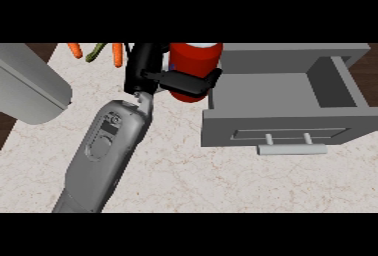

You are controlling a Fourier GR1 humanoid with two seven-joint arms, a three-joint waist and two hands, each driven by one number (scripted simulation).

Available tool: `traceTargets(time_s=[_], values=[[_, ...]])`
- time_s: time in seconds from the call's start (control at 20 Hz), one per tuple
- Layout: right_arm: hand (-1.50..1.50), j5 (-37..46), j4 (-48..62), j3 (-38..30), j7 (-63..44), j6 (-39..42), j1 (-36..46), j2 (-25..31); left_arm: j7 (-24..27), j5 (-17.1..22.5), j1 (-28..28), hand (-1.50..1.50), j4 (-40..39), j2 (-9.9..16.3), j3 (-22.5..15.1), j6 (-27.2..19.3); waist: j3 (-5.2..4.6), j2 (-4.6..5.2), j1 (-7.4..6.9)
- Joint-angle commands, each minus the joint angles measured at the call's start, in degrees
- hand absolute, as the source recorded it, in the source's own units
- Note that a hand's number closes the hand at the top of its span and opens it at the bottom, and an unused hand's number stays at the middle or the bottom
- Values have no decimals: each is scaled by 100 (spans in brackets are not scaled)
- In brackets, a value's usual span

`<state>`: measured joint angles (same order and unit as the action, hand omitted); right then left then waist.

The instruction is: Pick up the can, place it into the drawer and close the drawer

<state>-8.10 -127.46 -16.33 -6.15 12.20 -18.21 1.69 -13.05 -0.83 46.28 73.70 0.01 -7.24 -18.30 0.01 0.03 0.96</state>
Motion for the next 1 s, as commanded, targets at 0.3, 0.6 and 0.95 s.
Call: traceTargets(time_s=[0.3,0.6,0.95], values=[[-150,-223,-210,-262,-89,166,-206,64,-390,300,1684,150,-1223,-1,-315,-886,2,0,56],[-150,80,249,-43,-327,-198,595,45,-361,907,2501,150,-1997,-1,-680,-1237,2,13,44],[-150,361,454,178,146,8,327,-116,209,1463,3211,150,-3251,-1,-880,-1294,7,47,159]])
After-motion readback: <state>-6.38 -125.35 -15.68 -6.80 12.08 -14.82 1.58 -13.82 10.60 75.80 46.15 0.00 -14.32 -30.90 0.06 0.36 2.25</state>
